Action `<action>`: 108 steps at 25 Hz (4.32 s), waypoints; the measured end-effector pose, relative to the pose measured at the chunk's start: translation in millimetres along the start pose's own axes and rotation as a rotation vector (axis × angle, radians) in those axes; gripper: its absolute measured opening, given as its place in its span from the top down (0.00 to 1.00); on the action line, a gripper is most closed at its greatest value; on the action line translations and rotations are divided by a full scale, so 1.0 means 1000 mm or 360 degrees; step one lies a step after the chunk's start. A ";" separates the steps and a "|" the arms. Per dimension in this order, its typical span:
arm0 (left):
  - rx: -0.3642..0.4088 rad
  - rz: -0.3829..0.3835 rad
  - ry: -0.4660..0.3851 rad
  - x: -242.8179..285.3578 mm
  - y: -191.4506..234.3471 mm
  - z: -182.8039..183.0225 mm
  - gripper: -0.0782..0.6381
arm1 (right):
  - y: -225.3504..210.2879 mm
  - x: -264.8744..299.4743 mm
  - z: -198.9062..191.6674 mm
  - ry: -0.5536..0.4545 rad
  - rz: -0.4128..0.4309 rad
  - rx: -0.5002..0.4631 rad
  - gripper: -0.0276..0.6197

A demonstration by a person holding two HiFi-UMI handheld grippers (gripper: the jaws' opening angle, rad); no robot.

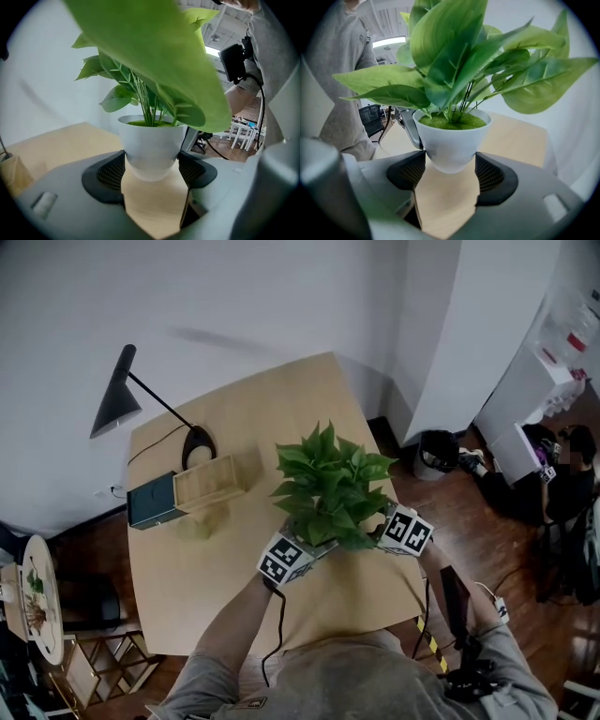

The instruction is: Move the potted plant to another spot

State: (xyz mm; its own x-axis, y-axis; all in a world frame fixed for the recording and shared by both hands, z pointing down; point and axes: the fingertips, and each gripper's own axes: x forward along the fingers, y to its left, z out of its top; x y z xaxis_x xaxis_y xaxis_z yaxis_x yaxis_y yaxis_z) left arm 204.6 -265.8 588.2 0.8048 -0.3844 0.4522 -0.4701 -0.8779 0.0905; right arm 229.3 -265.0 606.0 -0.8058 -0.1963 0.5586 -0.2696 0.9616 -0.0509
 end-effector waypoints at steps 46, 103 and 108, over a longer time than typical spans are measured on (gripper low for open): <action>-0.0008 0.0053 0.0276 0.030 0.026 -0.085 0.40 | -0.014 0.049 -0.068 0.0226 -0.0010 -0.0071 0.44; -0.0436 0.0106 -0.0291 -0.184 -0.213 -0.112 0.89 | 0.285 -0.031 -0.029 0.0013 -0.0404 0.0203 0.83; -0.0475 0.0103 -0.0271 -0.169 -0.247 -0.105 0.89 | 0.308 -0.040 -0.041 -0.0032 -0.0318 0.0260 0.83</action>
State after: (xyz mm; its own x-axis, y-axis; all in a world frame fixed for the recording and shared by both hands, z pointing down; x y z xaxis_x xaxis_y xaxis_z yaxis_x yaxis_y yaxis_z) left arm 146.5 46.6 582.6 0.8069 -0.5009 0.3132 -0.5872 -0.7376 0.3333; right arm 199.7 47.2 601.6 -0.7381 -0.3844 0.5545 -0.5046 0.8600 -0.0755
